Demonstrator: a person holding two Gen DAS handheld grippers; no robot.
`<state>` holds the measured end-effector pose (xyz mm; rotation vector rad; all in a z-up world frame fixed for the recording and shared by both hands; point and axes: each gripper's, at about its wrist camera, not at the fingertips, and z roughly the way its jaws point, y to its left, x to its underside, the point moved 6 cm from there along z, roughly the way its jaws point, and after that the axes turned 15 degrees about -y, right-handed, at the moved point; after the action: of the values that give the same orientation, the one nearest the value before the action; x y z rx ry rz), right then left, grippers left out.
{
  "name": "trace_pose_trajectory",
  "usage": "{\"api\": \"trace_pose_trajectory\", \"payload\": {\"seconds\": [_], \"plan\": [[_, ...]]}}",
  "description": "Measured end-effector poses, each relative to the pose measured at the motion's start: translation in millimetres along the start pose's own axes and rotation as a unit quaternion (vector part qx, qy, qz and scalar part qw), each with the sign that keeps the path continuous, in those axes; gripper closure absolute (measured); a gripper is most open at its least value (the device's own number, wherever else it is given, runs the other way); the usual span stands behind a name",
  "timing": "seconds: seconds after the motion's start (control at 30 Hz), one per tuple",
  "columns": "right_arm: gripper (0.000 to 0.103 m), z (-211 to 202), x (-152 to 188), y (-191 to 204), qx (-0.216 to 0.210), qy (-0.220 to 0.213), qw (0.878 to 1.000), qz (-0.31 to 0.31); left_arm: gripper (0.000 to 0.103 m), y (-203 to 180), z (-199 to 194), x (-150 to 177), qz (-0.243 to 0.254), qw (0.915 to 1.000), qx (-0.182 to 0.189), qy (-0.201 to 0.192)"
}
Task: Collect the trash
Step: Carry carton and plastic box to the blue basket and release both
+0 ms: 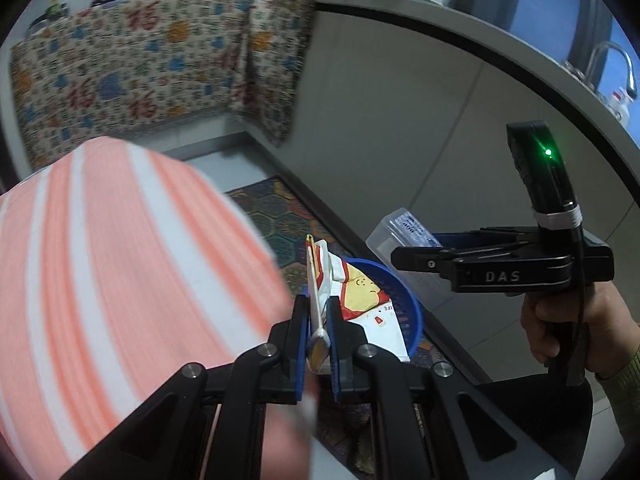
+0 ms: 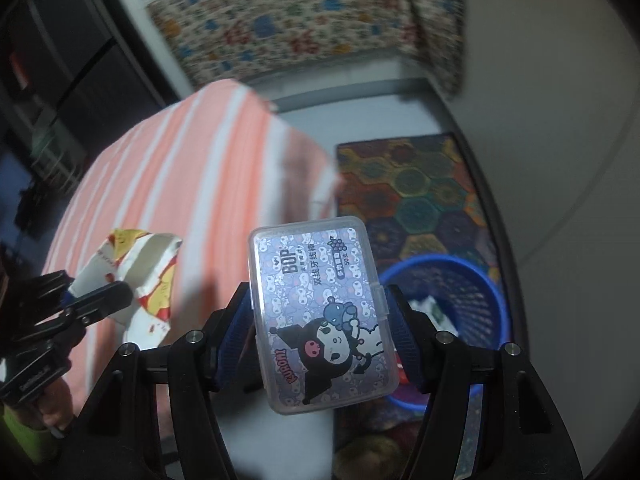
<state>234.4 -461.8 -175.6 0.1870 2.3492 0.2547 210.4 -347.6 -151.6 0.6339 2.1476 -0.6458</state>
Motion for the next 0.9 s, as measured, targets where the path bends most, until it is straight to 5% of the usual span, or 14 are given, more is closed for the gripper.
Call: {"api": "trace_pose_trajectory", "payload": {"seconds": [0.43, 0.7, 0.9], "plan": [[0.036, 22.2, 34.7, -141.7, 0.043, 0.030, 0.990, 0.132, 0.094, -74.0, 139.3, 22.6, 0.032, 0.9965, 0.034, 0.069], [0.034, 47.0, 49.7, -177.7, 0.030, 0.037, 0.982, 0.183, 0.089, -79.0, 184.6, 48.8, 0.052, 0.9935, 0.020, 0.099], [0.021, 47.3, 53.0, -196.5, 0.028, 0.015, 0.972, 0.234, 0.075, -85.0, 197.6, 49.3, 0.068, 0.9921, 0.029, 0.101]]}}
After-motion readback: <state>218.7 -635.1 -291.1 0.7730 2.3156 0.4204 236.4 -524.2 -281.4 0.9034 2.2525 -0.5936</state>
